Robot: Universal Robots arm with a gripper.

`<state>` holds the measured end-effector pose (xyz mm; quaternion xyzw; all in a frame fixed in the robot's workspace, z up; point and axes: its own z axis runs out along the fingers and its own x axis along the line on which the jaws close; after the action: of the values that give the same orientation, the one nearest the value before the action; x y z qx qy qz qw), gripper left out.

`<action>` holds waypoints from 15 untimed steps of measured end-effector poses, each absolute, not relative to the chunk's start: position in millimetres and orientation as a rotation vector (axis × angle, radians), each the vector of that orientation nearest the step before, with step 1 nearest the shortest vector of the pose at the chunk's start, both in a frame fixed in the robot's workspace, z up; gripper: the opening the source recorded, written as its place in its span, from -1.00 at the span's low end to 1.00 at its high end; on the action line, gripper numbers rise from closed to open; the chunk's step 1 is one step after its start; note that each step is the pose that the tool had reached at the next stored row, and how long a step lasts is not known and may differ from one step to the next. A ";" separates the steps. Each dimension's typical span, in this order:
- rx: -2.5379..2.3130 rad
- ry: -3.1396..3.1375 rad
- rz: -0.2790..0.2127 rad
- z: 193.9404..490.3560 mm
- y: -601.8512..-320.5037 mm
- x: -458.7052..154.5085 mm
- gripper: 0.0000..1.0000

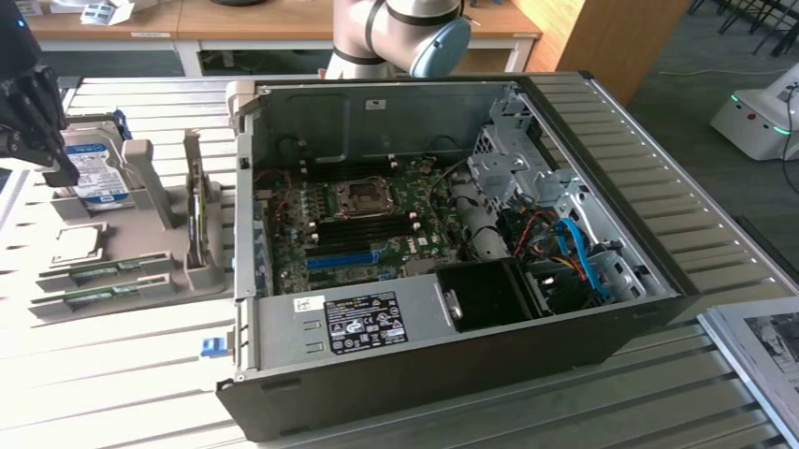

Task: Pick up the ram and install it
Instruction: 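Pick up the ram and move it above insertion slot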

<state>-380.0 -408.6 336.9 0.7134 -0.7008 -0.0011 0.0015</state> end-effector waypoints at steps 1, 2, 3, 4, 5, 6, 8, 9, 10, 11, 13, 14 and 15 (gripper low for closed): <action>2.239 -2.199 -0.003 336.0 -408.6 -380.0 -0.80; 2.239 -2.199 -0.003 335.2 -408.6 -380.0 -0.80; 2.239 -2.199 -0.003 334.4 -408.6 -380.0 -0.80; 2.239 -2.199 -0.003 333.6 -408.6 -380.0 -0.80; 2.239 -2.199 -0.003 333.0 -408.6 -380.0 -0.80; 2.239 -2.199 -0.003 332.3 -408.6 -380.0 -0.80; 2.239 -2.199 -0.003 331.0 -408.6 -380.0 -0.80; 2.239 -2.199 -0.003 329.7 -408.6 -380.0 -0.80; 2.239 -2.199 -0.004 328.9 -408.6 -380.0 -0.80; 2.239 -2.199 -0.004 328.3 -408.6 -380.0 -0.80; 2.239 -2.200 -0.003 326.1 -408.6 -380.0 -0.80; 2.239 -2.199 -0.003 325.4 -408.6 -380.0 -0.80; 2.239 -2.200 -0.003 324.8 -408.6 -380.0 -0.80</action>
<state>-380.0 -408.6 324.8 0.7134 -0.7008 -0.0011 0.0015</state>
